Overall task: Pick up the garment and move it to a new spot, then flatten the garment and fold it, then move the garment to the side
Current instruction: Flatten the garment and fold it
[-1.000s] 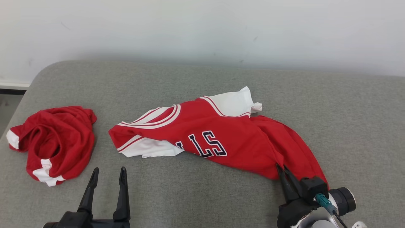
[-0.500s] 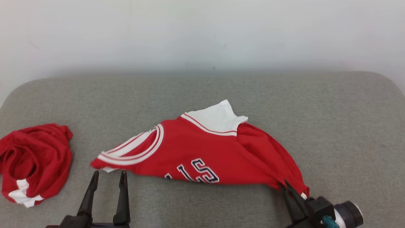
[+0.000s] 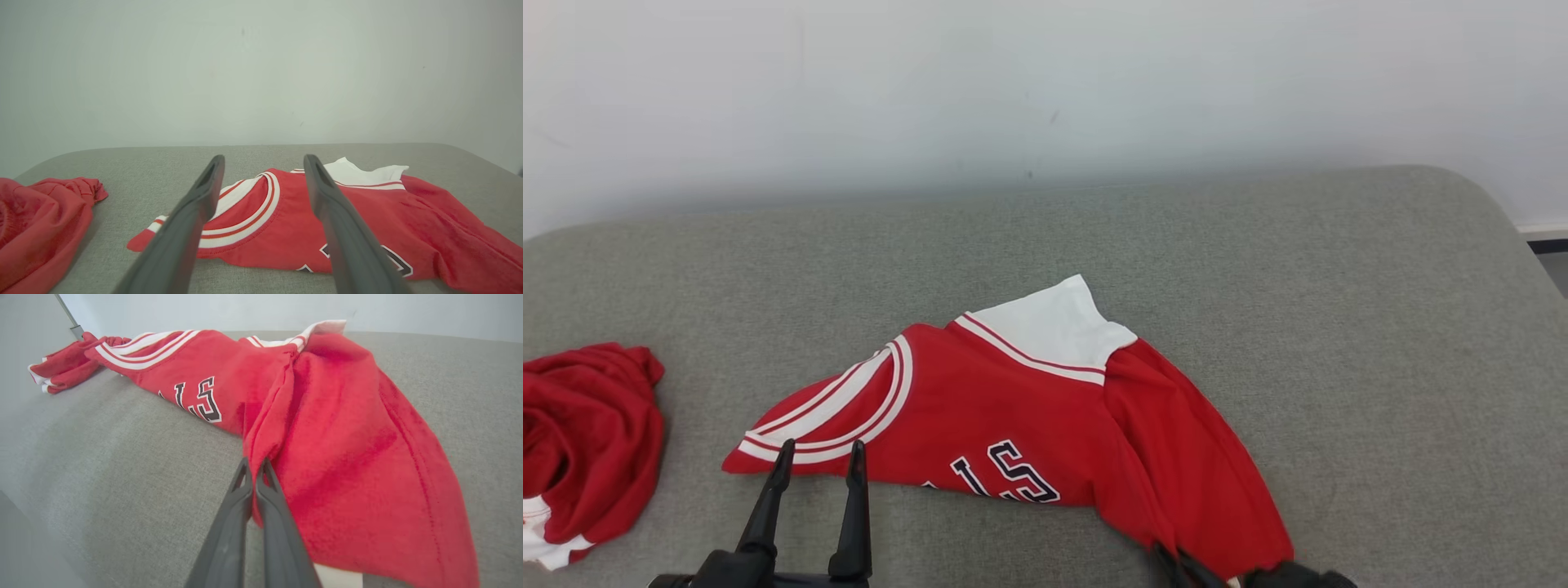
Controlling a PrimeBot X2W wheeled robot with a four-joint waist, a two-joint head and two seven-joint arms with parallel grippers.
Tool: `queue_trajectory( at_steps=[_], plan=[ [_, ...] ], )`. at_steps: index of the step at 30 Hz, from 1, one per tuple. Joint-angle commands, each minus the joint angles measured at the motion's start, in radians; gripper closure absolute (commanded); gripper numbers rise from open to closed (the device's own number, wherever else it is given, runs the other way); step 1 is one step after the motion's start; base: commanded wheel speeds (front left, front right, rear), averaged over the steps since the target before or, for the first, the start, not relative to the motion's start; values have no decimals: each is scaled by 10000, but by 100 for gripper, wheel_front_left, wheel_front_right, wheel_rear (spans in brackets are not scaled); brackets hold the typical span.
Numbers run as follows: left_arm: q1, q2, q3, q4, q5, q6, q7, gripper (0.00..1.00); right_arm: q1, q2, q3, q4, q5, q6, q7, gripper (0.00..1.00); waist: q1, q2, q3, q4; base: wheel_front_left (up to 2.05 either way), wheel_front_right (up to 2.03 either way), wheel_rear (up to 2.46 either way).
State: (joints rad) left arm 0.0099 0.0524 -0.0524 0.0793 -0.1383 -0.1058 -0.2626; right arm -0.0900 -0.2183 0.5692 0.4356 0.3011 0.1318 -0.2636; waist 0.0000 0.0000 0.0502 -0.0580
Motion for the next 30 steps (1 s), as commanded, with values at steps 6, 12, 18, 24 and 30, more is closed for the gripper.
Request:
queue_trajectory(
  at_steps=[6, 12, 18, 24, 30],
  plan=[
    [-143, -21, -89, 22, 161, -52, -31, 0, -22, -681, -14, -1380, 1021, -22, -12, 0, 0, 0, 64, -157, 0, 0, 0],
    [-211, -23, -85, -18, 195, -66, -31, 0, 848, -1196, -1079, -2014, 1334, -22, -12, 0, 0, 0, 215, -177, 0, 0, 0],
    [-268, -23, -92, -93, 253, -77, -31, 0, 1178, -852, -2122, -1024, 1054, -22, -12, 0, 0, 0, 482, -219, 0, 0, 0],
    [-419, -23, -170, -54, 310, -121, -31, 0, 718, -339, -2448, 566, 1143, -22, -13, 0, 0, 0, 612, -70, 0, 0, 0],
    [-479, -24, -128, -102, 349, -149, -31, 0, 340, -122, -2416, 1127, 1215, -22, -6, 46, 0, 0, 724, 53, 0, 0, 0]
  ],
)
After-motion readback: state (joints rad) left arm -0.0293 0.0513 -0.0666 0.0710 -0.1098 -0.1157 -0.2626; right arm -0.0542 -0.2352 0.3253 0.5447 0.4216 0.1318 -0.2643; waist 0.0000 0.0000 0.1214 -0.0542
